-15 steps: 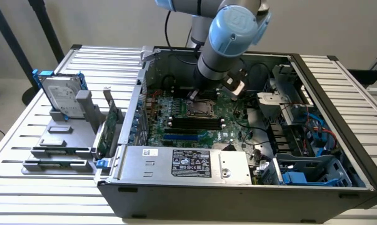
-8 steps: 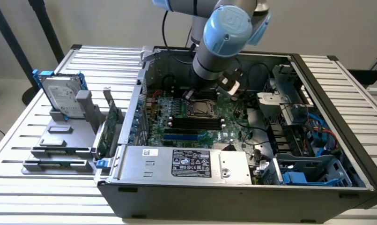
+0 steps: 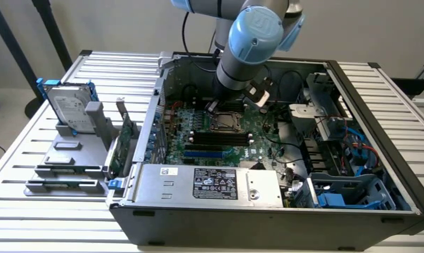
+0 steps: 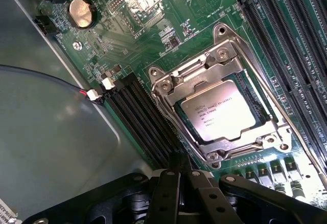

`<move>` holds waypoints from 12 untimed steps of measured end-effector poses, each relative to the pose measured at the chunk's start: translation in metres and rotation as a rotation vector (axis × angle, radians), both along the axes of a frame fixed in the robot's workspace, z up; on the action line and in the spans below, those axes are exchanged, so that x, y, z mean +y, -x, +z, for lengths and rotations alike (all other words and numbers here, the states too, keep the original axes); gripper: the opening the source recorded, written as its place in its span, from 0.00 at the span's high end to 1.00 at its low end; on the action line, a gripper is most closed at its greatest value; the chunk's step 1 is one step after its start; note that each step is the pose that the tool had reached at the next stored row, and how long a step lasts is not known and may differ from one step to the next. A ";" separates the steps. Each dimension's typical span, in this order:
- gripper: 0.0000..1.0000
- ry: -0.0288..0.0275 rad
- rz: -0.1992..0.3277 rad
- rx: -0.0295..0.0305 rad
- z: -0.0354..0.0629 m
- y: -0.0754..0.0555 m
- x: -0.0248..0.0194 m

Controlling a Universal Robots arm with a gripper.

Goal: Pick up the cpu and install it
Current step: 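Install the second cpu locking lever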

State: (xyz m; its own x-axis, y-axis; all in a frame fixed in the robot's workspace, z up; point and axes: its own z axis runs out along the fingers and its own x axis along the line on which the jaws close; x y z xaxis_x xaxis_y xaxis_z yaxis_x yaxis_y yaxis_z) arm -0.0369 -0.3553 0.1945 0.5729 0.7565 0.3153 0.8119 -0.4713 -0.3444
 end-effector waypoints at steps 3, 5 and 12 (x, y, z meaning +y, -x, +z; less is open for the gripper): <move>0.89 0.0000 0.000 0.0001 0.0000 0.000 0.0000; 0.89 -0.0001 0.000 0.0003 0.0002 0.000 -0.0002; 0.89 -0.0001 0.000 0.0004 0.0015 0.000 -0.0060</move>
State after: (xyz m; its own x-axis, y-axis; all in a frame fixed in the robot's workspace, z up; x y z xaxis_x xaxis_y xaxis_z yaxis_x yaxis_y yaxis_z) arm -0.0368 -0.3613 0.1960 0.5730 0.7565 0.3152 0.8118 -0.4713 -0.3448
